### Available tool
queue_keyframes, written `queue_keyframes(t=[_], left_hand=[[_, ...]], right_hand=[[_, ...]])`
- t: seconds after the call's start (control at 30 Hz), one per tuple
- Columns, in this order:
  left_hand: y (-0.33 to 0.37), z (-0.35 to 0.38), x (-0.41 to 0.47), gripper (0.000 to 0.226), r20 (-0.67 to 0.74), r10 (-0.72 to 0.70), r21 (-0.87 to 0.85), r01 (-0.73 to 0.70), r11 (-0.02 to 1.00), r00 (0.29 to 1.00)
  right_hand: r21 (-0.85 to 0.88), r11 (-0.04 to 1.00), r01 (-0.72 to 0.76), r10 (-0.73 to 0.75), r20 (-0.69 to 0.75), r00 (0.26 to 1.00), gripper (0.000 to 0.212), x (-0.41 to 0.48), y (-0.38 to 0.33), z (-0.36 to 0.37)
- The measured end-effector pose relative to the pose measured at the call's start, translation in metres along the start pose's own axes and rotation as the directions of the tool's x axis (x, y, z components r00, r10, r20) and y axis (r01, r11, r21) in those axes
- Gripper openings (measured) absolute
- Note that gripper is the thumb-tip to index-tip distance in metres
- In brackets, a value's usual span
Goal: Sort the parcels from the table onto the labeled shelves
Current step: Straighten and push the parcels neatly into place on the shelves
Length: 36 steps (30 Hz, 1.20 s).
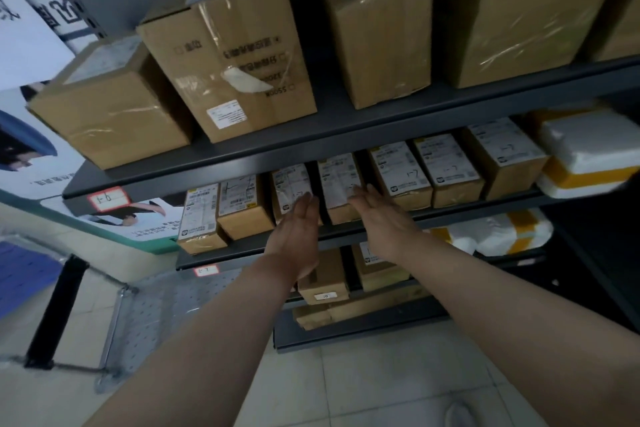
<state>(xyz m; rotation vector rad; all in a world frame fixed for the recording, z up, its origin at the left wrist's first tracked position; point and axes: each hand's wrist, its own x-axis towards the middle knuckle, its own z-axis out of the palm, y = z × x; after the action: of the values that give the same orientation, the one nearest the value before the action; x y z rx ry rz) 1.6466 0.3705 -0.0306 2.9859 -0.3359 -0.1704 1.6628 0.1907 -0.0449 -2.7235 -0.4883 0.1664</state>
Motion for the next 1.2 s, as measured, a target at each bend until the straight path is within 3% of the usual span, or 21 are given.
queue_keyframes(t=[0.17,0.43,0.53,0.63,0.8,1.2], left_hand=[[0.053,-0.007,0.021,0.087,-0.037,0.141,-0.024,-0.142,0.99,0.989],[0.172,0.002,0.05,0.085,0.054,0.256,-0.004,-0.256,0.967,0.965],[0.214,0.005,0.066,0.083,0.069,0.29,0.012,-0.292,0.956,0.955],[0.257,0.009,0.082,0.082,0.051,0.352,0.007,-0.353,0.936,0.935],[0.304,0.018,0.101,0.09,0.059,0.314,0.037,-0.317,0.948,0.948],[0.312,0.022,0.122,0.102,0.099,0.18,-0.007,-0.18,0.984,0.979]], right_hand=[[-0.032,0.999,-0.007,0.0,-0.202,0.979,0.085,-0.043,0.044,-0.016],[-0.076,0.968,-0.238,0.21,-0.272,0.939,0.085,-0.106,0.154,-0.066],[-0.207,0.9,-0.384,0.293,-0.367,0.883,0.088,-0.131,0.198,-0.082],[-0.212,0.846,-0.488,0.398,-0.358,0.845,0.089,-0.154,0.241,-0.097],[-0.217,0.887,-0.407,0.354,-0.243,0.903,0.095,-0.165,0.282,-0.108],[-0.218,0.906,-0.363,0.315,-0.228,0.921,0.098,-0.118,0.294,-0.107]])
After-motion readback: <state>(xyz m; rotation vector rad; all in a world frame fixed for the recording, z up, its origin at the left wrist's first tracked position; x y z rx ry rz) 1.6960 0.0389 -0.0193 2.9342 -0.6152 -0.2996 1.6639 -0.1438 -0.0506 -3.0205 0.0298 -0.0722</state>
